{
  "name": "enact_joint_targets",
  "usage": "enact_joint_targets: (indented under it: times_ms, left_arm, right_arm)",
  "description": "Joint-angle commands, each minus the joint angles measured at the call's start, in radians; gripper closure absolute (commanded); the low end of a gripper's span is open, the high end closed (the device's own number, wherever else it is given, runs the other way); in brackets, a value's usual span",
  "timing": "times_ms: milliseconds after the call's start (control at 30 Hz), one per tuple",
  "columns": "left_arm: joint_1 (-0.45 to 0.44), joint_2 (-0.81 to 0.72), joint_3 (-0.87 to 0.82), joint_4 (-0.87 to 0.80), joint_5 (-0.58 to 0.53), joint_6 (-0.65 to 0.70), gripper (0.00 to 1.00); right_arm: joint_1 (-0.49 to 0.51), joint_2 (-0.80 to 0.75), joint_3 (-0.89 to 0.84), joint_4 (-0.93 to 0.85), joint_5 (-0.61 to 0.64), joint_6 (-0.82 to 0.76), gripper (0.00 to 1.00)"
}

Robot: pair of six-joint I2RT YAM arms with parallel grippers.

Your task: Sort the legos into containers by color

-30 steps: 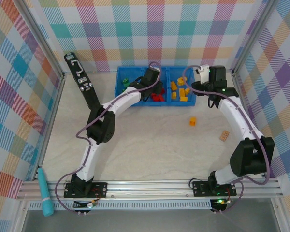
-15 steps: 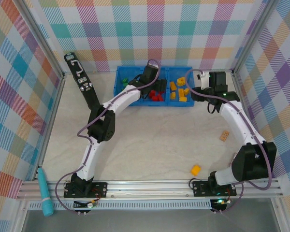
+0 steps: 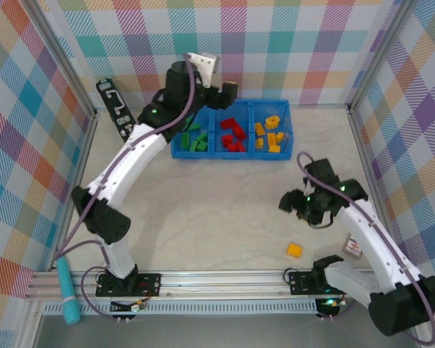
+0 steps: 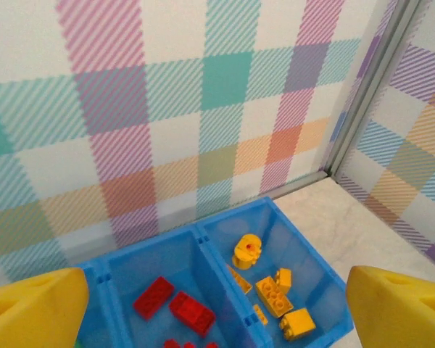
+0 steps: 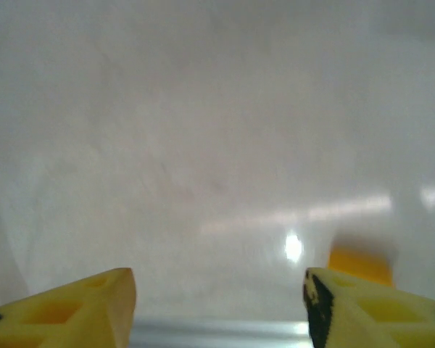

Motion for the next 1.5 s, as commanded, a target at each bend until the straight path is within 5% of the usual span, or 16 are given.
enact_joint_targets:
  times_ms: [0, 133, 300, 633, 867, 1133, 1300, 1467]
  left_arm:
    - [0.032, -0.067, -0.119, -0.127, -0.037, 0.041, 0.07]
    - [0.072, -0.167, -0.203, -0.193, -0.044, 0.046, 0.06]
    - [0.138, -0.295, -0.333, -0.205, -0.032, 0.043, 0.04]
    - [0.209, -0.448, -0.482, -0.171, -0.034, 0.072, 0.00]
    - [0.210, -0.438, -0.477, -0.167, -0.028, 0.073, 0.00]
    - [0.210, -0.420, -0.442, -0.184, -0.024, 0.064, 0.00]
    - [0.212, -0.422, -0.437, -0.204, -0.045, 0.073, 0.00]
    - [0.217, -0.430, -0.450, -0.233, -0.055, 0.079, 0.00]
  right_arm:
    - [0.100, -0.078, -0.071, -0.193, 0.055, 0.333, 0.32]
    - [0.236, -0.113, -0.096, -0.272, 0.185, 0.505, 0.26]
    - [0.305, -0.024, -0.136, -0.201, 0.259, 0.529, 0.25]
    - [0.321, -0.028, -0.337, 0.123, 0.279, 0.510, 0.26]
    - [0.324, 0.016, -0.388, 0.187, 0.272, 0.452, 0.26]
    - [0.336, 0.182, -0.311, 0.146, 0.267, 0.416, 0.35]
    - [0.339, 0.218, -0.294, 0.132, 0.272, 0.407, 0.58]
    - [0.339, 0.187, -0.290, 0.187, 0.254, 0.408, 0.69]
